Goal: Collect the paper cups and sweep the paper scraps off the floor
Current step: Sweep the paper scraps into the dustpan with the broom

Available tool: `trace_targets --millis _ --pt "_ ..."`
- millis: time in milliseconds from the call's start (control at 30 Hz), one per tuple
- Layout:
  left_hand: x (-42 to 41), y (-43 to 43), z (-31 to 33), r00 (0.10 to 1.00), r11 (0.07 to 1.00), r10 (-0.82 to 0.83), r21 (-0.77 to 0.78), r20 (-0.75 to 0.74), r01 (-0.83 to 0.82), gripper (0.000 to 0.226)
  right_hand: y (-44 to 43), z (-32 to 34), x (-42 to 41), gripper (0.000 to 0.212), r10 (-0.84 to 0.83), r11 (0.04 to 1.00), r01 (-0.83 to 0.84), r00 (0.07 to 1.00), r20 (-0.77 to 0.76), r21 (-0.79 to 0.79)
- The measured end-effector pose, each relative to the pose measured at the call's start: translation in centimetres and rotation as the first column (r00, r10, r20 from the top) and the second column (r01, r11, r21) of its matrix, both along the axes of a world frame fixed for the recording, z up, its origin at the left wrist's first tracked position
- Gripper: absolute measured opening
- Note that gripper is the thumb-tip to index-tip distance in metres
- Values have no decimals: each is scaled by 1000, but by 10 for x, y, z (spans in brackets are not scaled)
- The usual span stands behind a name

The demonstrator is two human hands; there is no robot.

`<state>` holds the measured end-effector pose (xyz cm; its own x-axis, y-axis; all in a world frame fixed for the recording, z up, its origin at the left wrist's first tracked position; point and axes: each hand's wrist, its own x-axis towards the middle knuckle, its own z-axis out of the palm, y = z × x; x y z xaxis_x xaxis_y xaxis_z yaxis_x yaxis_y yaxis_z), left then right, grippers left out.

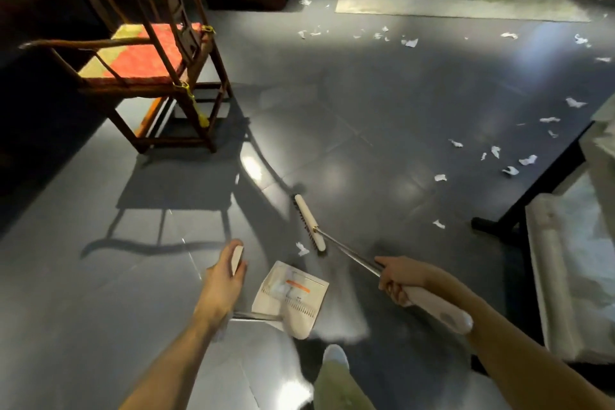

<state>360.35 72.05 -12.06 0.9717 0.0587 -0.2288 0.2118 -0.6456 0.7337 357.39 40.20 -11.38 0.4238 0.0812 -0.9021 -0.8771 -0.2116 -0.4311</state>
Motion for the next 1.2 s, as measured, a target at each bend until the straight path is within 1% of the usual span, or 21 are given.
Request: trace_targets --millis 67,133,200,233,300,333,400,433,467,533,600,633,667,733,800,900,967,1033,1067,1133,1200 --pt "19 7 -3 1000 1000 9 7 6 -9 23 5 -10 27 51 139 987 -132 988 72 -94" --pt "40 12 -8 1000 999 19 28 6 -19 25 10 -20 52 37 257 956 -233 959 119 -179" --pt "63 15 -14 999 996 35 82 21 -36 27 17 -30 73 20 332 920 -297 937 108 -256" --pt "75 16 -17 999 993 42 108 31 -45 28 23 -35 80 16 338 913 -301 936 99 -274" --pt "94 17 -20 998 989 40 139 37 -45 26 39 -44 86 22 381 894 -344 921 84 -286" --pt "102 16 -21 999 988 22 154 32 -27 25 47 -48 86 23 391 894 -367 919 48 -256" --pt "115 12 -22 1000 987 -21 160 18 18 25 57 -50 85 13 254 956 -261 965 -66 -135" --pt "121 9 -21 999 987 -37 156 10 35 25 59 -47 84 17 200 974 -211 972 -120 -85" --pt "127 7 -20 998 986 -57 158 6 55 26 58 -42 84 22 196 978 -203 971 -135 -46" --pt "138 5 -18 994 981 -107 161 8 104 26 52 -30 84 20 147 989 -149 981 -126 -6" --pt "147 4 -14 988 977 -152 154 10 149 26 46 -16 80 14 97 995 -99 993 -71 -31" --pt "149 2 -11 986 975 -167 149 15 163 26 42 -11 78 12 74 997 -76 995 -67 -17" --pt "150 -1 -9 984 974 -180 147 16 175 25 40 -5 75 20 83 996 -84 994 -71 -11" --pt "156 -9 -5 979 968 -205 149 5 202 24 35 2 73 45 122 989 -125 992 -37 -80" --pt "165 -14 -2 969 956 -248 157 -14 247 26 25 6 74 54 135 983 -128 990 44 -133" --pt "177 -16 6 947 930 -320 179 -35 320 28 10 4 84 51 2 994 3 999 48 -106" --pt "178 -11 13 946 929 -322 178 -43 325 27 -1 0 97 47 -128 991 128 992 -8 -49" --pt "172 -1 16 950 935 -308 171 -43 311 24 -9 -5 110 43 -221 975 219 974 -45 -36" --pt "167 5 16 953 937 -301 171 -40 303 23 -10 -6 114 42 -228 973 225 972 -55 -45" --pt "156 19 13 960 945 -279 171 -28 279 24 -6 -7 120 45 -170 983 166 985 -42 -80" --pt "149 30 7 969 956 -246 162 -22 246 26 2 -13 124 44 -10 987 12 1000 15 -163"
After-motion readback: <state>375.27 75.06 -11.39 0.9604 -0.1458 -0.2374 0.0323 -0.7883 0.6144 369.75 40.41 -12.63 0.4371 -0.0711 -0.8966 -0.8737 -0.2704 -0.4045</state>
